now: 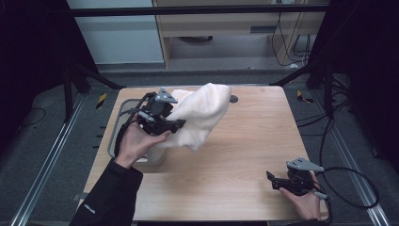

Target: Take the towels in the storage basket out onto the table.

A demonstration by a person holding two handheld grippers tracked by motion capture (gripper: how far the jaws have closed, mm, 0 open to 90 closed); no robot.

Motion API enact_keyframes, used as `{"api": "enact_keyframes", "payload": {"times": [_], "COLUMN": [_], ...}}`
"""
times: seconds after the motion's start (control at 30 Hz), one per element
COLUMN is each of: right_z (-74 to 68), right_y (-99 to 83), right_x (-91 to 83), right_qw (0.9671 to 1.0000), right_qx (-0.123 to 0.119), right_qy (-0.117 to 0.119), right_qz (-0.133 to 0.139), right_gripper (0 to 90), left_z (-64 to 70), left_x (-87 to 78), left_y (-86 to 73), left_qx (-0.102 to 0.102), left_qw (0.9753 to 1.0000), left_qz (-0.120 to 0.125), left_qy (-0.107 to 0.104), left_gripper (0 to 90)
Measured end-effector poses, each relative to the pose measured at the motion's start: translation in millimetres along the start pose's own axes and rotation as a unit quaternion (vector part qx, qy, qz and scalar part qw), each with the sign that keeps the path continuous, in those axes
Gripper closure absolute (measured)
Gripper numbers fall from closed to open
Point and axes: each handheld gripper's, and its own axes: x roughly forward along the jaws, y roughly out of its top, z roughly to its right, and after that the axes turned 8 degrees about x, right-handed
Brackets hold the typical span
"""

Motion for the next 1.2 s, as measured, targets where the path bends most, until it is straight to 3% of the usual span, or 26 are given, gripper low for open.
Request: {"api": "enact_keyframes", "payload": {"times": [0.57,1.2], "right_z": [0.1,1.5], "right_y": [-1.3,-1.9], "right_x": [-0.3,0.0], "right_qw": [1.0,1.0], "right_qx": [-0.001,-0.007], "right_qy": [-0.001,-0.004], "right_qz": [0.002,0.001], "right_gripper": [11.8,11.8], "left_z": [27.9,51.0], "left_x": [48.5,109.1], "left_y": [10.3,-0.1], "left_qx": [0.013,0.014], "left_qw": [0.9994,0.9978], "left_qz": [-0.003,-0.015], "left_qy": [-0.032,-0.063], "left_gripper": [64.8,64.6]}}
